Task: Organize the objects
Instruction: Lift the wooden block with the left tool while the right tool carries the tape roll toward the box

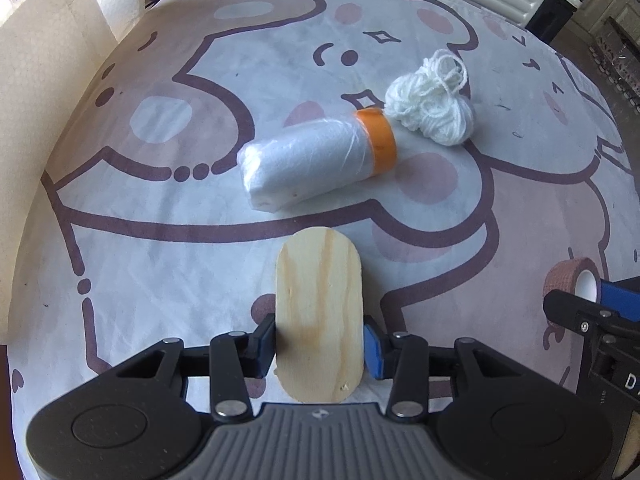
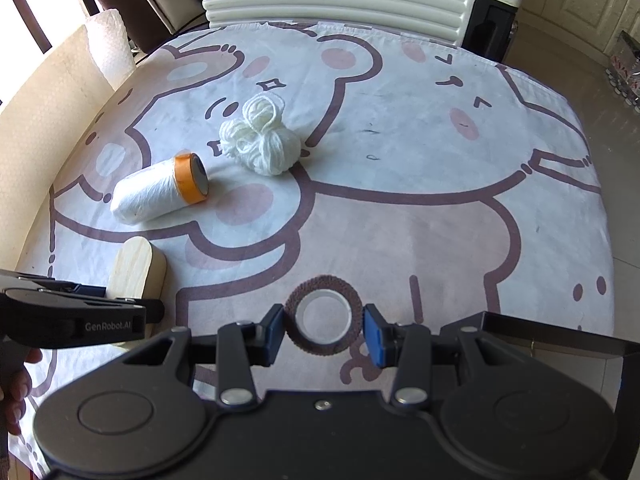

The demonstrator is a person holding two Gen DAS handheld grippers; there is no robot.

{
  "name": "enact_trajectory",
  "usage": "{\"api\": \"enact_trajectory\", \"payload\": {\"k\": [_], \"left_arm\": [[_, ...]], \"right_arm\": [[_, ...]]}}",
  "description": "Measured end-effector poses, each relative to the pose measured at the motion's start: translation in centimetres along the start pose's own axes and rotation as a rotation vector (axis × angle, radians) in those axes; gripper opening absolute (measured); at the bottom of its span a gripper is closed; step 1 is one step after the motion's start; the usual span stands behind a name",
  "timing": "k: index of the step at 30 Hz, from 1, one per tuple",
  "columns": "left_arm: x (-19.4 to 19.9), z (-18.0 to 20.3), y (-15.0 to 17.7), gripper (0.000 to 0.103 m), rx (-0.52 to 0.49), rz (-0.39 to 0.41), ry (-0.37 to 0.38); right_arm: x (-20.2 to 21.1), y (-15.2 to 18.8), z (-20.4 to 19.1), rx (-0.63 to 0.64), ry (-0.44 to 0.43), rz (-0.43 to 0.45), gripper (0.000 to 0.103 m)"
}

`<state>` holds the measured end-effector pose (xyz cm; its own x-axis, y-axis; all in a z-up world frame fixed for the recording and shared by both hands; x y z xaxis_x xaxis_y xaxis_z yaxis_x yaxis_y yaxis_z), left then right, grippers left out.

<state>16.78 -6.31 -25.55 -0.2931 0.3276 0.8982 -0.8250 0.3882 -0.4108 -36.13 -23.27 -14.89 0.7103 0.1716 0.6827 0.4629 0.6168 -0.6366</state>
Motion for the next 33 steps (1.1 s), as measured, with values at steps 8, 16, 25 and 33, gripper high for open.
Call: {"api": "enact_trajectory", "payload": {"k": [8, 16, 25, 33], "left_arm": [[2.4, 0.4, -1.0, 0.045, -0.005, 0.076, 0.020], [5.8, 0.5, -1.4, 0.045, -0.010, 0.155, 0.027], [9.5, 0.1, -1.4, 0.045, -0.014, 0.235, 0.018], [12.9, 0.2, -1.7, 0.045, -0.028, 0.323, 0.011]], "right_arm": [[1.2, -0.4, -0.2, 0.003, 0.009, 0.028, 0.043], [3.8, -0.8, -0.2, -0.006, 0.018, 0.082, 0.043], [6.9, -1.1, 0.0, -0.014, 0.039, 0.149, 0.043], [9.9, -1.9, 0.2, -0.026, 0.055, 0.229, 0.043]]}}
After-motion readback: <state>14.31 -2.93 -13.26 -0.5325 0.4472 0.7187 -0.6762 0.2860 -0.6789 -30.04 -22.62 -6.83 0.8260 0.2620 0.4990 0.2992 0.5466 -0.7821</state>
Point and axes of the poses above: each gripper's, at about its wrist camera, not at the fingertips, and x roughly against the way its jaws point, z to its right, y to its underside, the point moved 10 cm from there along -x, roughly the way its jaws point, and after that the axes turned 10 degrees about z, right-handed, at the moved point
